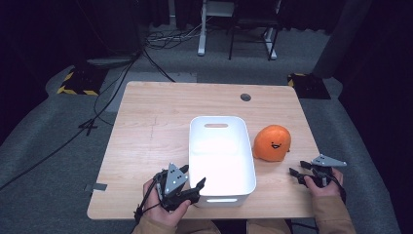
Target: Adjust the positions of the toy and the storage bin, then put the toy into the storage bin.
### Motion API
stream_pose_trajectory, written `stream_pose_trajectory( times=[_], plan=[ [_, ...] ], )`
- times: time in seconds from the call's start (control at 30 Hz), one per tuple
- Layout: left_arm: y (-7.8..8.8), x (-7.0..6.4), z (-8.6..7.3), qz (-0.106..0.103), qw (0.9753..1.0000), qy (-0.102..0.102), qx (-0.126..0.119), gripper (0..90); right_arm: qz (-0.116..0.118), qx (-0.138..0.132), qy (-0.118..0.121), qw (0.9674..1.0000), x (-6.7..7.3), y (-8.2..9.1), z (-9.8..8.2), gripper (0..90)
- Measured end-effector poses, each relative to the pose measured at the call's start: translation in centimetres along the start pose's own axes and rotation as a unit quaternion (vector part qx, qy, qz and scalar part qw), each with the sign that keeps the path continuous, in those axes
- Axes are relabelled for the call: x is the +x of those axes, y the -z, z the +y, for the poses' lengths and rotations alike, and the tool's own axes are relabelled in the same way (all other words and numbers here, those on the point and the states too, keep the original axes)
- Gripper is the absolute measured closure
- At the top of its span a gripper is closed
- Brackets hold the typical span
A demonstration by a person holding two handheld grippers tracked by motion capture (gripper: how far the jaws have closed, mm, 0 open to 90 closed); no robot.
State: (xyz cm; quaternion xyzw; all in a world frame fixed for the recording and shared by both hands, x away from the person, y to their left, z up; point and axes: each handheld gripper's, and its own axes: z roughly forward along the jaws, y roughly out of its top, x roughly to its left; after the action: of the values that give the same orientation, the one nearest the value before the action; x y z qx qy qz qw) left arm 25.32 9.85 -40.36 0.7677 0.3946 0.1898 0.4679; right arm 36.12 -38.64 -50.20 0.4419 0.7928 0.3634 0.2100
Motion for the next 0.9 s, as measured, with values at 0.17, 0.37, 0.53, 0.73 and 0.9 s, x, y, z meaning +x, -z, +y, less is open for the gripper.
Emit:
stream_pose_trajectory(
  times=[0.17,0.37,0.53,0.73,0.9],
  plan=[
    [0.1,0.3,-0.2,-0.006,0.9999,0.003,-0.012,34.0,0.000,0.000,-0.001,1.0000,0.0,0.0,0.0,37.8],
    [1.9,2.0,1.0,-0.012,0.9992,0.017,-0.034,27.1,0.000,0.000,0.000,1.0000,0.0,0.0,0.0,37.7],
    [2.8,4.5,2.2,0.010,0.9991,0.021,-0.035,24.9,0.001,0.000,0.000,1.0000,0.0,0.0,0.0,37.7],
    [1.5,8.0,2.0,0.040,0.9988,0.027,-0.006,21.7,0.000,0.002,-0.002,1.0000,0.0,0.0,0.0,36.5],
    [-0.4,10.7,0.6,0.078,0.9957,0.040,0.030,20.2,-0.001,0.003,-0.002,1.0000,0.1,0.0,0.0,35.3]
  ],
)
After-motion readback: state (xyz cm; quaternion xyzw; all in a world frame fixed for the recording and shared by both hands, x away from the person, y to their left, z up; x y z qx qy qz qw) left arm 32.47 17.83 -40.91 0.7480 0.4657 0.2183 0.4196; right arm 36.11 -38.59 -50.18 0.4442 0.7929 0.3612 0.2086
